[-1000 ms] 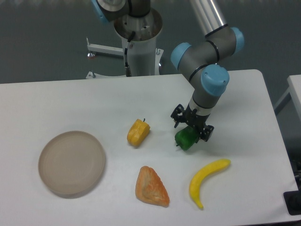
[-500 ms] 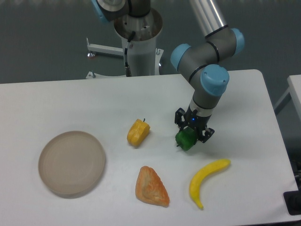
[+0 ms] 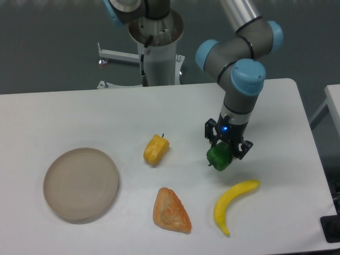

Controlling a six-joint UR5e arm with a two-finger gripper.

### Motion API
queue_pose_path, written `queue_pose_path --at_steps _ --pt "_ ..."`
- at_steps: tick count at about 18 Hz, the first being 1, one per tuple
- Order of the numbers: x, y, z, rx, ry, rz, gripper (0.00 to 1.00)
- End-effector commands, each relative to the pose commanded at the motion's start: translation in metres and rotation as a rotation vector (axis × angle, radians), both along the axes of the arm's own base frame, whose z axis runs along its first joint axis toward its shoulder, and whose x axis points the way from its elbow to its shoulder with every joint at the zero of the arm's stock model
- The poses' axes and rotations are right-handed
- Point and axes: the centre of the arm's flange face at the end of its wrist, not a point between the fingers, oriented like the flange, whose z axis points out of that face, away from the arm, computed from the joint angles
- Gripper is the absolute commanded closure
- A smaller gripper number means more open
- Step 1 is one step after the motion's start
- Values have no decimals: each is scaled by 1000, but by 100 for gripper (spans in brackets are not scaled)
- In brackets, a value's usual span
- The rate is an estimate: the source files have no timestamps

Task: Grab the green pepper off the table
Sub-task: 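Lift the held green pepper up off the table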

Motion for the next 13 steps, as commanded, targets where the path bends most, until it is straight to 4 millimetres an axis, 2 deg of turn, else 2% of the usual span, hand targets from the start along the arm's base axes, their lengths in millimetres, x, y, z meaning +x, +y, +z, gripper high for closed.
queue_pose_path --at_steps 3,6,13 --pt "-9 1 28 -33 60 -30 71" --pt "-16 2 46 -40 77 -79 71" --pt "-18 1 51 -69 108 -115 71"
